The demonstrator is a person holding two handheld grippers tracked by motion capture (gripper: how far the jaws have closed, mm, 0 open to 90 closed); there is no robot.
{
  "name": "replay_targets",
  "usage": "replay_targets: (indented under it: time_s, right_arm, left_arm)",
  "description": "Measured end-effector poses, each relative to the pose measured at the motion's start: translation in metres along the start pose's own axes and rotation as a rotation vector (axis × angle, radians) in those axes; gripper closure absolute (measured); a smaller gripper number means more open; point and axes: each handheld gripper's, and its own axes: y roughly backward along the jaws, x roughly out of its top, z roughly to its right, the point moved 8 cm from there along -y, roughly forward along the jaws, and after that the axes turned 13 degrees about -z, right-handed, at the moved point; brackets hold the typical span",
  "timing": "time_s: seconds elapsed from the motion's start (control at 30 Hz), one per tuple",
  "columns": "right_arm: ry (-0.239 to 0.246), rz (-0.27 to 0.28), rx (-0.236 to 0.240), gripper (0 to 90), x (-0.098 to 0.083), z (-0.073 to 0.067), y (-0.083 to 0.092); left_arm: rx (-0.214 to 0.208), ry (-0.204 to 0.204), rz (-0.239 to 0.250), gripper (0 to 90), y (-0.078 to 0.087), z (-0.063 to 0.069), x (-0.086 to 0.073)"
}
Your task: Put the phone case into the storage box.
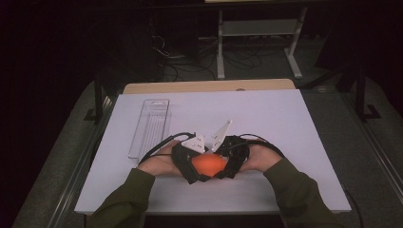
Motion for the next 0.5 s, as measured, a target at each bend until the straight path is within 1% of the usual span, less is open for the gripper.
replay_targets:
  time_s: [0.1, 0.17, 0.23, 0.37, 0.47, 0.5]
  right_arm:
    - [-0.002, -0.004, 0.012, 14.8, -0.0001, -0.0014, -0.0008]
    - [-0.001, -0.003, 0.012, 14.8, 0.0002, -0.0017, -0.0008]
    - [0.003, 0.000, 0.006, 14.8, 0.0006, -0.0016, -0.0007]
    - [0.013, 0.007, 0.000, 14.8, 0.0012, -0.0009, -0.0002]
    - [0.012, 0.006, 0.001, 14.8, 0.0010, -0.0013, 0.0002]
    - [0.011, 0.006, 0.002, 14.8, 0.0011, -0.0015, 0.0003]
  left_arm:
    - [-0.001, -0.006, -0.014, 0.0, -0.0009, 0.0000, -0.0014]
    - [0.002, -0.009, -0.016, 0.0, -0.0012, -0.0002, -0.0017]
    - [-0.002, -0.002, -0.016, 0.0, -0.0021, 0.0008, -0.0019]
    - [0.004, -0.018, -0.037, 0.0, -0.0026, -0.0001, -0.0036]
    - [0.003, -0.021, -0.039, 6.7, -0.0032, 0.0008, -0.0038]
    - [0.002, -0.018, -0.038, 6.7, -0.0037, 0.0012, -0.0038]
